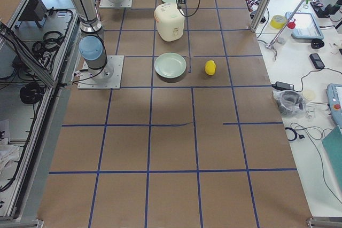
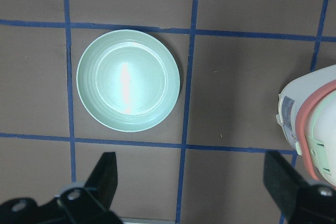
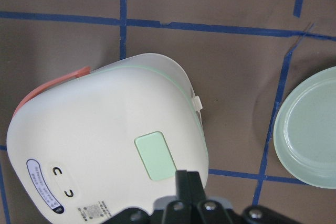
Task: Press rice cooker button
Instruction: 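Move the right gripper over the rice cooker's green lid button, then press down on the green lid button with the right gripper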
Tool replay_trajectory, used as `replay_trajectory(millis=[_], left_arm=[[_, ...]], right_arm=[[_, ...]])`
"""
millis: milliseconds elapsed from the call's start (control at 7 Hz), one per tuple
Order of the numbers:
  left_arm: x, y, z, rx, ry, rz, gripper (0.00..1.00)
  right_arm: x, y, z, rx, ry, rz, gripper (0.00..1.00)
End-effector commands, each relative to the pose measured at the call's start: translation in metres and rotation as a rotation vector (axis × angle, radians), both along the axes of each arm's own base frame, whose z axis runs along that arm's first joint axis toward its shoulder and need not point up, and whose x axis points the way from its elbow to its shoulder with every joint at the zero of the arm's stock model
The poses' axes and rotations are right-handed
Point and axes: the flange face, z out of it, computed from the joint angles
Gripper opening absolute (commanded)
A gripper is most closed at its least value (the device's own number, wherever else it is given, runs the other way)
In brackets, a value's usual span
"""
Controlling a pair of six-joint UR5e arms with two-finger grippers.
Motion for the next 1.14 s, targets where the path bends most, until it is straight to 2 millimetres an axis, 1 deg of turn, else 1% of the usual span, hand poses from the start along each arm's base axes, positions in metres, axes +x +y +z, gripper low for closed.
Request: replay_trajectory(millis=[0, 143, 286, 714, 1000], left_arm=[[0.000, 0.000, 0.000, 0.000, 0.000, 0.000, 1.00], [0.000, 0.000, 0.000, 0.000, 0.000, 0.000, 1.00], [0.000, 0.000, 0.000, 0.000, 0.000, 0.000, 1.00], [0.000, 0.000, 0.000, 0.000, 0.000, 0.000, 1.00], [0.000, 0.000, 0.000, 0.000, 0.000, 0.000, 1.00]], right_arm=[[0.006, 0.000, -0.015, 0.009, -0.004, 0.010, 0.00], [0.009, -0.001, -0.023, 0.022, -0.001, 0.016, 0.00], [0.011, -0.001, -0.025, 0.027, -0.001, 0.019, 0.00], [0.010, 0.002, -0.038, 0.041, 0.003, 0.021, 0.00], [0.013, 0.002, -0.040, 0.049, -0.022, 0.015, 0.00]])
